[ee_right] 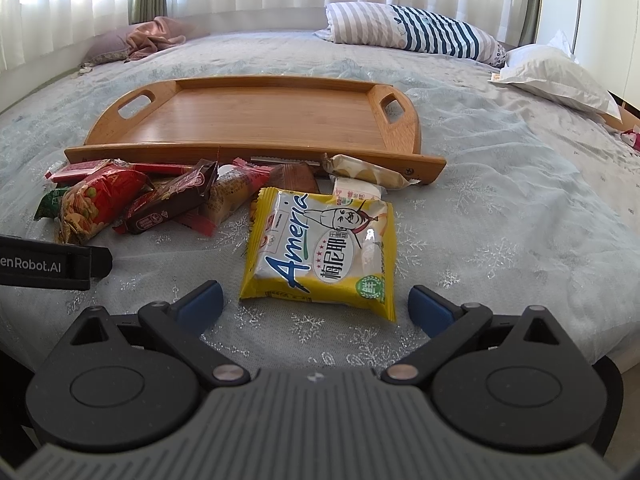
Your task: Organize snacks
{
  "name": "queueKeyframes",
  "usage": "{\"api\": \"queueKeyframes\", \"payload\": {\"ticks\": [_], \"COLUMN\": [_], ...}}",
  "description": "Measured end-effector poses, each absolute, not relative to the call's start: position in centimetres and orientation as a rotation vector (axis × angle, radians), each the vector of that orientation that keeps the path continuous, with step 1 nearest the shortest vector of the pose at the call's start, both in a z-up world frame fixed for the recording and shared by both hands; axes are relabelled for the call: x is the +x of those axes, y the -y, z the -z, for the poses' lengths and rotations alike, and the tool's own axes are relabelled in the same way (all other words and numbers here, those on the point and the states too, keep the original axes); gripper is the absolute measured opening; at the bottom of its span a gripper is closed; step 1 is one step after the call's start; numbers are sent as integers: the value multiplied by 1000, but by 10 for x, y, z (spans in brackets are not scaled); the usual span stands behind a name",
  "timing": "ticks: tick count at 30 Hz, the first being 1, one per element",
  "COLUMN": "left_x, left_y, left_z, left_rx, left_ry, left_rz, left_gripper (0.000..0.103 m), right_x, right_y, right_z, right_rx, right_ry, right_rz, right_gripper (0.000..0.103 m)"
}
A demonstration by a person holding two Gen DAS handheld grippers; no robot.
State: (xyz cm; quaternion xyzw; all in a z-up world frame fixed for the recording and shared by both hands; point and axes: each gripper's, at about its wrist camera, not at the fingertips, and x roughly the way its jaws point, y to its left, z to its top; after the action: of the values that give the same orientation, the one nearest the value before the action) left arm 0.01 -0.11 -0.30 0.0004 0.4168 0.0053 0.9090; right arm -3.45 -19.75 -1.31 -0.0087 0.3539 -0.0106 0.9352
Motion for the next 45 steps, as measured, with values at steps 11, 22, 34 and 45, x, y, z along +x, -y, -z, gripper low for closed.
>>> {"api": "queueKeyframes", "payload": {"ticks": [11, 22, 34, 45], "left_x": [5, 0, -9, -2], "left_y": [-5, -6, -15, -12], "left_z": [-2, 1, -19, -49], "left_rx": [-43, -32, -42, 35], "left_ry": [-894, -845, -768, -655], "left_rz": [-3, 4, 93, 187], "left_gripper": [103, 103, 101, 60], "right_x": [-24, -32, -23, -33], "right_y": [204, 213, 217, 224], "right_z": [8, 12, 4, -18], "right_rx": [-15, -38, -34, 71], "right_ry": [-797, -742, -804, -701], "right_rz": [20, 38, -10, -53], "right_gripper": [103, 103, 103, 103]}}
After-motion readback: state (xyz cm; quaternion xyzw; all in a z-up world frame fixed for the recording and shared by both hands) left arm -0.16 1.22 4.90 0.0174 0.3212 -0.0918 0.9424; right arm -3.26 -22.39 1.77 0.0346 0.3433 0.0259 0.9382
